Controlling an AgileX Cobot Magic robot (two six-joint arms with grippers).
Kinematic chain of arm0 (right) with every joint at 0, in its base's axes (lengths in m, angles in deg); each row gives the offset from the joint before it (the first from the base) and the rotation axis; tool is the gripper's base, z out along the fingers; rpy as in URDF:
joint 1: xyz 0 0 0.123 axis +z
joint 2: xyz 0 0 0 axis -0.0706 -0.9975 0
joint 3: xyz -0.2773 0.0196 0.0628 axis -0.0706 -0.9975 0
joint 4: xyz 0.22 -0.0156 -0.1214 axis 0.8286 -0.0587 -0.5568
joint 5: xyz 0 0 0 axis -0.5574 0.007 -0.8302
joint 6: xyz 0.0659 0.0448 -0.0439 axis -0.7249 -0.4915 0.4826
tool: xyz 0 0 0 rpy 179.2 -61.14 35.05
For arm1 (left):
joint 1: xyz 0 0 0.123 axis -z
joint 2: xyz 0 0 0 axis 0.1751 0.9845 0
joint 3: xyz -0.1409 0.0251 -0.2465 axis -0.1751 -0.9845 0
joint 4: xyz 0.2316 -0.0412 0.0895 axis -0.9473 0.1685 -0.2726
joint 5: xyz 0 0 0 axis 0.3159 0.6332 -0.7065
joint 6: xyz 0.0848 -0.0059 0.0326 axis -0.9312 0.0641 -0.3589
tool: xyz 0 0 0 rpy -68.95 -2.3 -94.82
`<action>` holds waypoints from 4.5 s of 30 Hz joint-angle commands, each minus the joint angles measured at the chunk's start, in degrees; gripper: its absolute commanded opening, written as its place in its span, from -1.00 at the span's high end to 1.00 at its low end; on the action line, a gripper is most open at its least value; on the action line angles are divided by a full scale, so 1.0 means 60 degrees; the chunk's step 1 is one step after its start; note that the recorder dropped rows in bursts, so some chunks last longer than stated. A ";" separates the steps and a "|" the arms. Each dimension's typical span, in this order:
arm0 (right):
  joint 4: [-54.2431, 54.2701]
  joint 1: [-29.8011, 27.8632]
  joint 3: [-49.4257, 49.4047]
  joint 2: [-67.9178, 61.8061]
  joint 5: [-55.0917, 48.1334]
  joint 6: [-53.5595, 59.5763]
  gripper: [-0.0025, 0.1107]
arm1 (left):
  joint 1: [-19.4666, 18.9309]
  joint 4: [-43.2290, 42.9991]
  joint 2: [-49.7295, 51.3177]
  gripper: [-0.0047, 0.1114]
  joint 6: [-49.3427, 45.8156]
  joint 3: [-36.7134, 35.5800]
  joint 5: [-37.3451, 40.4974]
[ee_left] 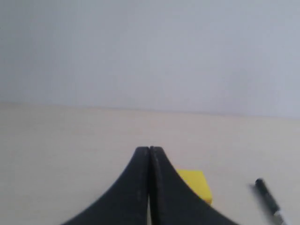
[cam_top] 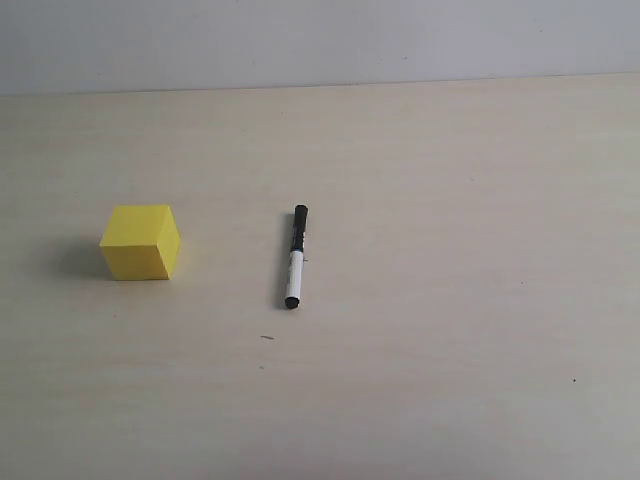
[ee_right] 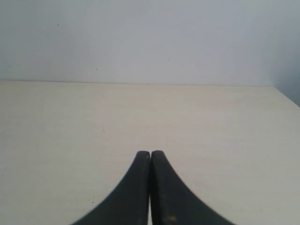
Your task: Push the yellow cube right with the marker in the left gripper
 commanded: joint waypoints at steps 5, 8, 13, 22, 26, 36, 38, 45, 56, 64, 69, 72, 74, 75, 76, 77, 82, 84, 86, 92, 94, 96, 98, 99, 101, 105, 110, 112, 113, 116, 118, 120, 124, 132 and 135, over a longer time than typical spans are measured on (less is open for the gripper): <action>0.0001 -0.0059 -0.0044 0.0062 0.0043 0.0000 0.96 | 0.0058 0.1206 -0.0055 0.92 0.3540 -0.0032 -0.2137; 0.0001 -0.0059 -0.0044 0.0062 0.0043 0.0000 0.96 | 0.0058 0.1293 -0.0055 0.92 0.4799 -0.0032 -0.3387; 0.0001 -0.0059 -0.0044 0.0062 0.0116 0.0000 0.96 | 0.0058 0.1185 0.0187 0.92 0.4896 0.0760 -0.4148; 0.0001 -0.0059 -0.0044 0.0062 0.0116 0.0000 0.96 | 0.0058 0.0379 0.6055 0.92 0.2663 0.5308 0.0608; 0.0001 -0.0059 -0.0044 0.0062 0.0116 0.0000 0.96 | 0.0058 0.0739 0.9657 0.92 0.1726 0.8084 0.4866; 0.0001 -0.0059 -0.0044 0.0062 0.0116 0.0000 0.96 | 0.2136 0.2036 1.5254 0.92 0.0357 1.2067 0.9090; 0.0001 -0.0059 -0.0044 0.0062 0.0116 0.0000 0.96 | 0.2916 0.1697 1.5933 0.92 0.0982 1.2646 0.9023; 0.0001 -0.0059 -0.0044 0.0062 0.0116 0.0000 0.96 | 0.4871 0.1254 1.8784 0.92 0.1874 1.5336 0.9565; 0.0001 -0.0059 -0.0044 0.0062 0.0116 0.0000 0.96 | 0.5379 0.1084 2.1088 0.85 0.1693 1.7546 0.9963; 0.0001 -0.0059 -0.0044 0.0062 0.0116 0.0000 0.96 | 0.5379 0.0494 2.1298 0.24 0.1802 1.7546 0.9963; 0.0001 -0.0059 -0.0044 0.0062 0.0116 0.0000 0.96 | 0.5379 0.0399 2.1434 0.09 0.1802 1.7546 0.9963; 0.0001 -0.0059 -0.0044 0.0062 0.0116 0.0000 0.96 | 0.5379 0.0000 2.1520 0.09 0.1932 1.7546 0.9963; 0.0001 -0.0059 -0.0044 0.0062 0.0116 0.0000 0.96 | 0.5379 -0.0175 2.1586 0.09 0.2051 1.7546 0.9963; 0.0001 -0.0059 -0.0044 0.0062 0.0116 0.0000 0.96 | 0.5379 -0.0173 2.1607 0.09 0.2071 1.7546 0.9963; 0.0001 -0.0059 -0.0044 0.0062 0.0092 0.0000 0.96 | 0.5379 -0.0178 2.1663 0.09 0.2072 1.7546 0.9963; 0.0001 -0.0059 -0.0044 0.0062 0.0052 0.0000 0.96 | 0.5379 -0.0156 2.1708 0.09 0.2072 1.7546 0.9963; 0.0001 -0.0059 -0.0044 0.0062 0.0041 0.0000 0.96 | 0.5379 -0.0114 2.2035 0.09 0.2157 1.7546 0.9963; 0.0001 -0.0059 -0.0044 0.0062 0.0041 0.0000 0.96 | 0.5404 -0.0114 2.2090 0.09 0.2229 1.7499 0.9963; 0.0001 -0.0059 -0.0044 0.0062 0.0041 0.0000 0.96 | 0.5404 -0.0077 2.2096 0.09 0.2244 1.7398 0.9963; 0.0001 -0.0059 -0.0044 0.0062 0.0041 0.0000 0.96 | 0.5404 0.0000 2.2096 0.09 0.2344 1.6988 0.9740; 0.0001 -0.0059 -0.0044 0.0062 0.0041 0.0000 0.96 | 0.5404 0.0000 2.2096 0.09 0.2393 1.6835 0.9520; 0.0001 -0.0059 -0.0044 0.0062 0.0041 0.0000 0.96 | 0.5404 0.0057 2.2096 0.09 0.2393 1.6731 0.9284; 0.0001 -0.0059 -0.0044 0.0062 0.0041 0.0000 0.96 | 0.5404 0.0132 2.2096 0.09 0.2393 1.6731 0.9219; 0.0001 -0.0059 -0.0044 0.0062 0.0041 0.0000 0.96 | 0.5404 0.0175 2.2096 0.09 0.2393 1.6731 0.9201; 0.0001 -0.0059 -0.0044 0.0062 0.0041 0.0000 0.96 | 0.5404 0.0196 2.2039 0.09 0.2407 1.6731 0.9170; 0.0001 -0.0059 -0.0044 0.0062 0.0041 0.0000 0.96 | 0.5404 0.0242 2.1996 0.09 0.2576 1.6731 0.9135; 0.0001 -0.0059 -0.0044 0.0062 0.0041 0.0000 0.96 | 0.5425 0.0301 2.2015 0.09 0.2647 1.6731 0.9071; 0.0001 -0.0059 -0.0044 0.0062 0.0041 0.0000 0.96 | 0.5494 0.0301 2.2015 0.09 0.2670 1.6731 0.9004; 0.0001 -0.0059 -0.0044 0.0062 0.0041 0.0000 0.96 | 0.5562 0.0301 2.2015 0.09 0.2704 1.6731 0.8956; 0.0001 -0.0059 -0.0044 0.0062 0.0041 0.0000 0.96 | 0.5701 0.0301 2.2015 0.09 0.2770 1.6731 0.8777; 0.0001 -0.0059 -0.0044 0.0062 0.0041 0.0000 0.96 | 0.5760 0.0301 2.2015 0.09 0.2808 1.6731 0.8662; 0.0001 -0.0059 -0.0044 0.0062 0.0041 0.0000 0.96 | 0.5760 0.0281 2.2015 0.09 0.2855 1.6731 0.8662; 0.0001 -0.0059 -0.0044 0.0062 0.0041 0.0000 0.96 | 0.5760 0.0109 2.2015 0.09 0.2991 1.6731 0.8762; 0.0001 -0.0059 -0.0044 0.0062 0.0041 0.0000 0.96 | 0.5760 0.0000 2.2033 0.14 0.3614 1.6731 0.8703; 0.0001 -0.0059 -0.0044 0.0062 0.0041 0.0000 0.96 | 0.5760 0.0000 2.2033 0.30 0.3614 1.6731 0.8755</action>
